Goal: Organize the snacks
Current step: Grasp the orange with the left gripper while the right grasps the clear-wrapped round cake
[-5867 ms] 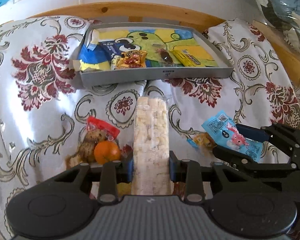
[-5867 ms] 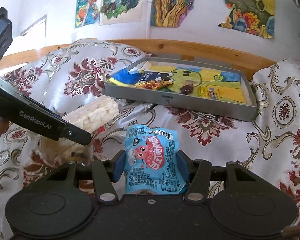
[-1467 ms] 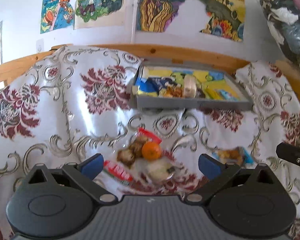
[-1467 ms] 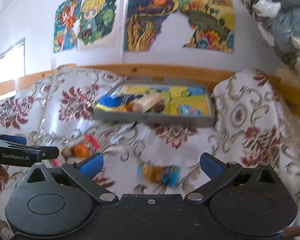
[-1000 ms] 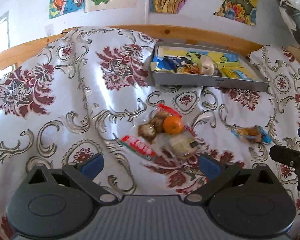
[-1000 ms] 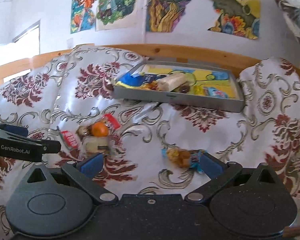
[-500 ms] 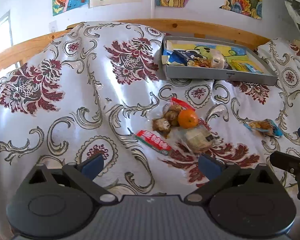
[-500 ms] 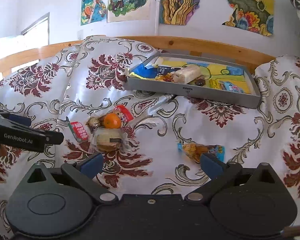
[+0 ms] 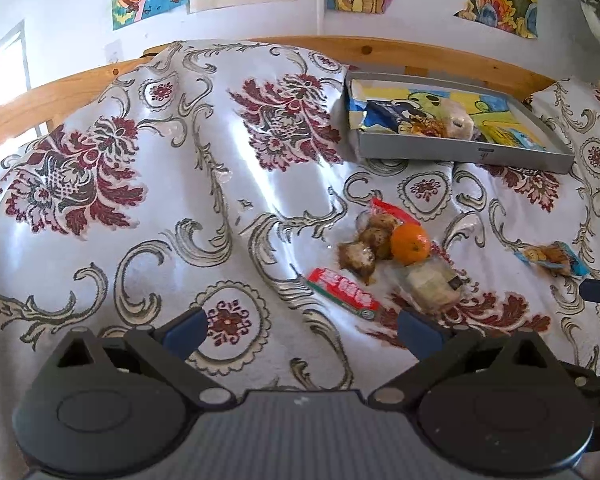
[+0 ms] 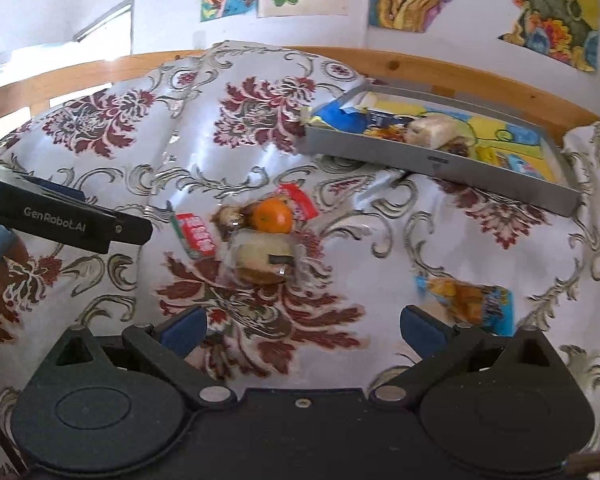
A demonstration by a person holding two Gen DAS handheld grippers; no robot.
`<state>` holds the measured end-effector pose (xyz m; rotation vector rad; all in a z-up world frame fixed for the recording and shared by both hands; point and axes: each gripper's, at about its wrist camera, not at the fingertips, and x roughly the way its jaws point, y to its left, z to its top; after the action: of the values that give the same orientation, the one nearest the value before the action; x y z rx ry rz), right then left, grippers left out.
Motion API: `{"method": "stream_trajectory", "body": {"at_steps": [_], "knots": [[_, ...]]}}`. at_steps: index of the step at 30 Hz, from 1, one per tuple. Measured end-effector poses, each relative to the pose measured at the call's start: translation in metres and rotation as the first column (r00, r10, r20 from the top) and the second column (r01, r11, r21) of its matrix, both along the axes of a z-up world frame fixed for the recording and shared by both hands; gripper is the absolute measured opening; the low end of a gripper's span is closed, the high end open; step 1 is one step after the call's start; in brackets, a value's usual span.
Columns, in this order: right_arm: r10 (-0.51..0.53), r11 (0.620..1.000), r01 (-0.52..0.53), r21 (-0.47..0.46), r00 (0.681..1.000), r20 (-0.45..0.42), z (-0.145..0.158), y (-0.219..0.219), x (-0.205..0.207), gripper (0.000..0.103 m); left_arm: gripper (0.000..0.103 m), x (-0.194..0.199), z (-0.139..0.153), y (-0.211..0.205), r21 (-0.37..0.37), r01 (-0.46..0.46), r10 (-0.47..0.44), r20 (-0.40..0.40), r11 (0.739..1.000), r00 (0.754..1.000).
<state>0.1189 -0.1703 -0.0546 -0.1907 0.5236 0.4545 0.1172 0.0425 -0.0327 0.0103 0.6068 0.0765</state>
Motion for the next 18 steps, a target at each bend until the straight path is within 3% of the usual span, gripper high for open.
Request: {"method": "stream_trajectory", "body": {"at_steps": [9,18], "knots": [[0.052,0.999,-0.052,-0.008,0.999,-0.003,-0.005,0.024,0.005,0.102,0.102,0.000,0.000,0.016,-0.003,-0.013,0.013,-0.002,1.000,1.000],[0.024,0.999,-0.023,0.024,1.000,-0.020,-0.008,0.035,0.026,0.102,0.102,0.010,0.006,0.022,0.001,-0.004,0.004,0.020,1.000,1.000]]}}
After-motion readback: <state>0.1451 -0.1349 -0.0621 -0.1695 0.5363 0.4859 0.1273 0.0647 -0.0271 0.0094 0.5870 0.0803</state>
